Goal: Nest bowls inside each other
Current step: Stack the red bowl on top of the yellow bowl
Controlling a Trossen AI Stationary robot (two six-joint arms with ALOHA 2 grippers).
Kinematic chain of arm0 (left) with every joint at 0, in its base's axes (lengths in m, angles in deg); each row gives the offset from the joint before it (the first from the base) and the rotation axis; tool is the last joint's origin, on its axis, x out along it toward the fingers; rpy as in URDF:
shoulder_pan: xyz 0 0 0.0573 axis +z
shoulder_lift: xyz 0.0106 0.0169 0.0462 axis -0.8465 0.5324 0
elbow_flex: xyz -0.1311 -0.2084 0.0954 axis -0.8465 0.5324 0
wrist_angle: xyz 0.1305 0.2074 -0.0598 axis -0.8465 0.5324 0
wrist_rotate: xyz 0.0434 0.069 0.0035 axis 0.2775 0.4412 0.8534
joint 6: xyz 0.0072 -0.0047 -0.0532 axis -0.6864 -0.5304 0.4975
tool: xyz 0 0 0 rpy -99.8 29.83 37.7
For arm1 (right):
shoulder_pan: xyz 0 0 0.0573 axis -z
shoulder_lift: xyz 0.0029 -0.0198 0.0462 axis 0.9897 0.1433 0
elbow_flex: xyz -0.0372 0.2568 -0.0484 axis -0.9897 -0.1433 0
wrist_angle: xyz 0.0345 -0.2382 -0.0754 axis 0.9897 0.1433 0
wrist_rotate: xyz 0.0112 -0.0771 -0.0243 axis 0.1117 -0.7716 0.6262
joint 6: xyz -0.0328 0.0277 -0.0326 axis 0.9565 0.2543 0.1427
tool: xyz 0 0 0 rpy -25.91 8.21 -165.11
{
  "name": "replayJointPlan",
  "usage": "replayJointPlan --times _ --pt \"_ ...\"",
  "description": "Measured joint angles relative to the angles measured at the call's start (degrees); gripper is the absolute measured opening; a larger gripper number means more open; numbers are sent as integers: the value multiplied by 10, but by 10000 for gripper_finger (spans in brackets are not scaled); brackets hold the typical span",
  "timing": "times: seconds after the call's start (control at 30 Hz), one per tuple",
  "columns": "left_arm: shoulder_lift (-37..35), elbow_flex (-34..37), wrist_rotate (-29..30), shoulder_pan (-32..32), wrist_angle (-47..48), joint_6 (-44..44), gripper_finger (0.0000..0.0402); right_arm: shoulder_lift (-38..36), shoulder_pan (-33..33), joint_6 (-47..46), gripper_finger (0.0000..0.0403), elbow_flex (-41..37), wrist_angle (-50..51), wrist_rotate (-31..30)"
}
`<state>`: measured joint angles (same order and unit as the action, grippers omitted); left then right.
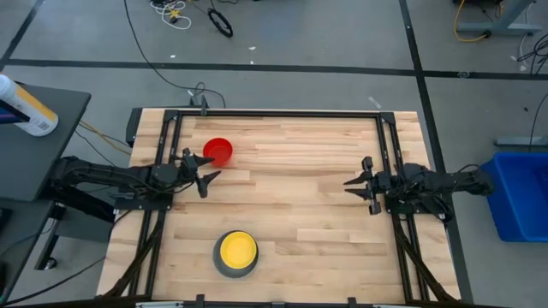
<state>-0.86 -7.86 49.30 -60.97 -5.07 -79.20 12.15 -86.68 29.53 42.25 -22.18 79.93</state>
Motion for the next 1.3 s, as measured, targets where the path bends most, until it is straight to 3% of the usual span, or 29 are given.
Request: replayJointPlan --times 0.2,0.43,0.67,0.87,1.3 --pt "1 0 0 0 1 1 263 -13 12 14 95 3 12 -71" --pt "0 0 -1 0 2 3 263 -14 77 23 95 3 7 -90" --pt "0 0 -1 0 2 3 263 -14 143 13 95 0 9 -42" --pt "0 0 0 0 2 3 263 -11 138 11 96 0 15 -6" --pt "13 0 18 16 3 13 263 53 117 -25 95 0 15 -14"
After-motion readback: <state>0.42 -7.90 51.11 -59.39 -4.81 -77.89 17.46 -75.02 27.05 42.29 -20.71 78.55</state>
